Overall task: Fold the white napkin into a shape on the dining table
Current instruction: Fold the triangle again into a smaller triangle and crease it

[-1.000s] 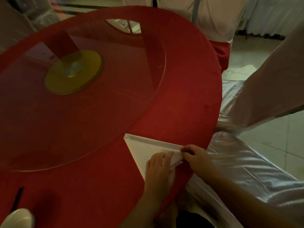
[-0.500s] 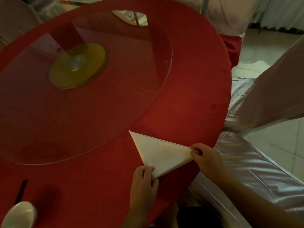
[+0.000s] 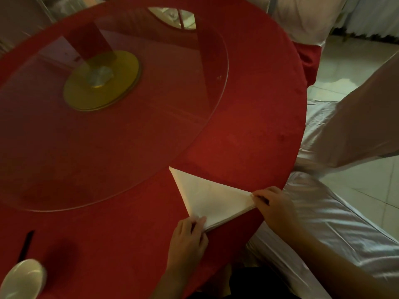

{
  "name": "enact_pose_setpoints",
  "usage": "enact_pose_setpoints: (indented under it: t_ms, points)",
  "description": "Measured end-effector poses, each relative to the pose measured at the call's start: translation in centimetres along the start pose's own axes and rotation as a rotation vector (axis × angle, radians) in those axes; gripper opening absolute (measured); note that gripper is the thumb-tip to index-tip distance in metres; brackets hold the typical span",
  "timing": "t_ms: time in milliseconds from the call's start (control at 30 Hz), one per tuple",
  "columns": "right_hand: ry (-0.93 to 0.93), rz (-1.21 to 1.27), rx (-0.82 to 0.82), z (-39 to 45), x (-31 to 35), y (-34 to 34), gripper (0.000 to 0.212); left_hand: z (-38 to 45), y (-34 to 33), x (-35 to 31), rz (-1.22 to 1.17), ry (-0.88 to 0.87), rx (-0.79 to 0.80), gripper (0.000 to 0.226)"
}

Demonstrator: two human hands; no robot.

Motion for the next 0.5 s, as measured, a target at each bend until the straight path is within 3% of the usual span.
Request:
enact_pose_setpoints:
  t_ms: [200,367,500]
  points:
    - [-0.001,-0.022,-0.001,0.1,-0.2,0.1,0.015,-0.3,0.6,0.2,0.014,-0.045,0.041,0.043]
    - [0.035,-0.025,0.023,0.4,-0.3,0.3,0.017,4.1,2.6,0.1,0.061,-0.098,-0.069,0.044]
    - [0.064,-0.038,0.022,0.2,-0.4,0.3,0.017,9.1,1.5,1.4,0.17,0.031,0.118,0.066]
Point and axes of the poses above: each hand's wrist, its own z-axis towards the middle knuckle, its own y-axis out of the back of the hand, x = y × z, the point moved 4 cm from there along z, towards the middle knuckle, and after that the axes turned 3 degrees about x, right-handed, at the moved point
